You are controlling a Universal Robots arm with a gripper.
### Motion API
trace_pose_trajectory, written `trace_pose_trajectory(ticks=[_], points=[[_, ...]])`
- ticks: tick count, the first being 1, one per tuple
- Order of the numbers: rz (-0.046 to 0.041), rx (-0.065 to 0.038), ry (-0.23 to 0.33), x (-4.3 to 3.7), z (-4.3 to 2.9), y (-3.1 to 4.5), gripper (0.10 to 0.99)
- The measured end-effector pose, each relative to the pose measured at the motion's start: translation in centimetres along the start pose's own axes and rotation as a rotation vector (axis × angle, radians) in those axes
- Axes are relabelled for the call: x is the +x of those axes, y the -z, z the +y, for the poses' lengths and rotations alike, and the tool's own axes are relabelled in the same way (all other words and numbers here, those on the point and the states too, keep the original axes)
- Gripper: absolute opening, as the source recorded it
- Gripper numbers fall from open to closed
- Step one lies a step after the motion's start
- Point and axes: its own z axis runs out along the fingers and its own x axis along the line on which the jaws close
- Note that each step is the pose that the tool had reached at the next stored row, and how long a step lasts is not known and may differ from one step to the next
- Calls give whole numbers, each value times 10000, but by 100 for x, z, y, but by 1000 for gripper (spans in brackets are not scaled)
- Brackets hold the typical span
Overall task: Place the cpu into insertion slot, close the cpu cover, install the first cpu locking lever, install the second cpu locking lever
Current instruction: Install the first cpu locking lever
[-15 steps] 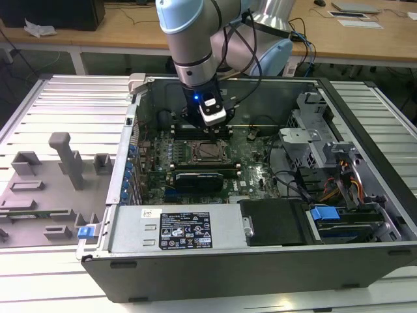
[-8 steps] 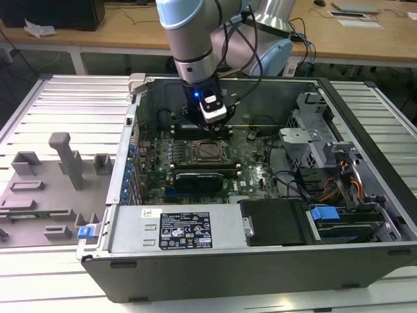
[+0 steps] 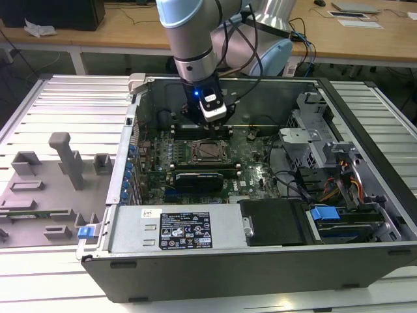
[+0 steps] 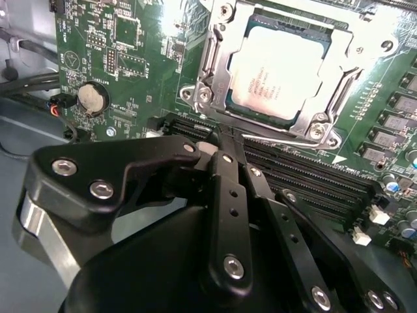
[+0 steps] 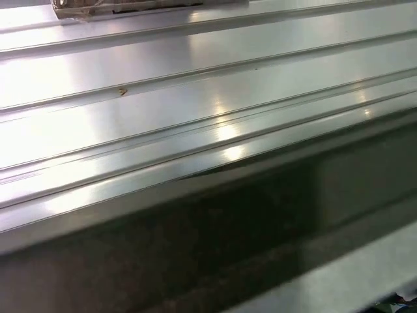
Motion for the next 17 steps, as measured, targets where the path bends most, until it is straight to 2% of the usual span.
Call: trace_pose_trajectory(ticks=[4,7,17], points=[[18,-67,-21,2,6,-1,106],[20,-71,-22,2,5,-1,106],[18,-62,-18,15,-13,-68,106]])
